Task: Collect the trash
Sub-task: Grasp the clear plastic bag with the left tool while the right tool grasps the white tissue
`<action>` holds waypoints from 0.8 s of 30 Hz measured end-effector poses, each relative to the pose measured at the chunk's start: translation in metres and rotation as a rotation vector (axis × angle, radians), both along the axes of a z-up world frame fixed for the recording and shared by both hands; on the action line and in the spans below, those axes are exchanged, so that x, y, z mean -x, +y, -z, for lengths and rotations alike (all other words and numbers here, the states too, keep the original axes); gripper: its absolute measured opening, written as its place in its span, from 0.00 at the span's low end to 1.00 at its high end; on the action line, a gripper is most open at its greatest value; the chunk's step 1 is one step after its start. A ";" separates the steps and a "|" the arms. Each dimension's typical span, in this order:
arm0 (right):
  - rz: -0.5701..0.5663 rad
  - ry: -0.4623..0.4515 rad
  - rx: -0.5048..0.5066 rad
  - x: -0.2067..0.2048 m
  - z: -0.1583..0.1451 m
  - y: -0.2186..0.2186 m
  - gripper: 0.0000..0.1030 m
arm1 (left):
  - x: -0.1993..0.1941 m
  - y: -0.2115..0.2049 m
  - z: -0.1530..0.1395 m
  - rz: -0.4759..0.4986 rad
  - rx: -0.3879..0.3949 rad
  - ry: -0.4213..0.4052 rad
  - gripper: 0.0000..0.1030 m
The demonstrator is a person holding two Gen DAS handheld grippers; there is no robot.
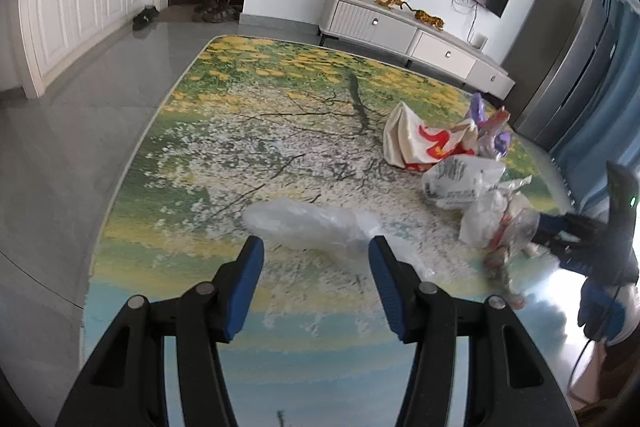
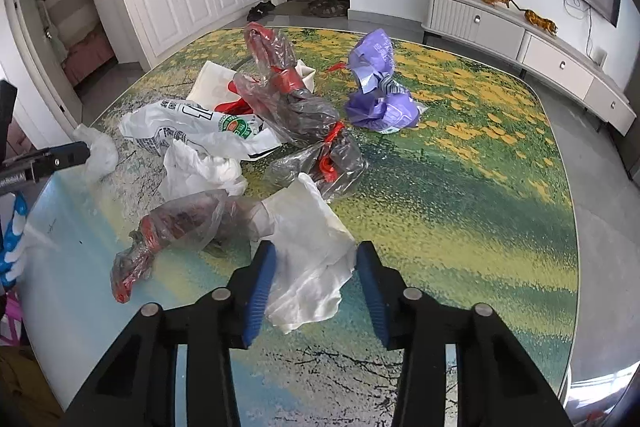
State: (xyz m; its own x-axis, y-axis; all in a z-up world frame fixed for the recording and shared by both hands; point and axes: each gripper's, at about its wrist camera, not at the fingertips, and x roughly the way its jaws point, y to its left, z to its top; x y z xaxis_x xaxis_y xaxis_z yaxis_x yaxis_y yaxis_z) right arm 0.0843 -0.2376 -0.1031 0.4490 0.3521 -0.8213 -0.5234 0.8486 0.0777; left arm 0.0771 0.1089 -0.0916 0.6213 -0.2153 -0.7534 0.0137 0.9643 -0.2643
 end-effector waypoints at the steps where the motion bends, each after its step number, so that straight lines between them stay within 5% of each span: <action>1: 0.000 0.000 0.000 0.000 0.000 0.000 0.36 | -0.002 0.002 0.000 -0.004 0.030 0.004 0.51; 6: 0.003 -0.003 -0.004 -0.001 0.000 0.000 0.36 | -0.011 0.015 0.001 -0.048 0.194 0.032 0.61; 12: 0.004 -0.010 -0.008 -0.002 0.000 0.001 0.32 | -0.024 0.017 0.003 -0.089 0.218 0.041 0.59; 19: 0.009 -0.009 -0.019 -0.003 0.000 -0.003 0.15 | -0.031 0.007 0.009 -0.058 0.188 0.056 0.19; 24: 0.009 -0.016 -0.029 0.003 -0.001 -0.005 0.09 | -0.024 0.001 0.004 -0.058 0.153 0.047 0.14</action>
State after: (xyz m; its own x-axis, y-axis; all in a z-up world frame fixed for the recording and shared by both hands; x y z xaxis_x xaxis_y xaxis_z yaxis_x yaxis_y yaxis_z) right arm 0.0812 -0.2423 -0.1019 0.4647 0.3717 -0.8037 -0.5174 0.8505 0.0942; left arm 0.1014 0.1098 -0.0953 0.6010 -0.2948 -0.7429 -0.0561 0.9116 -0.4072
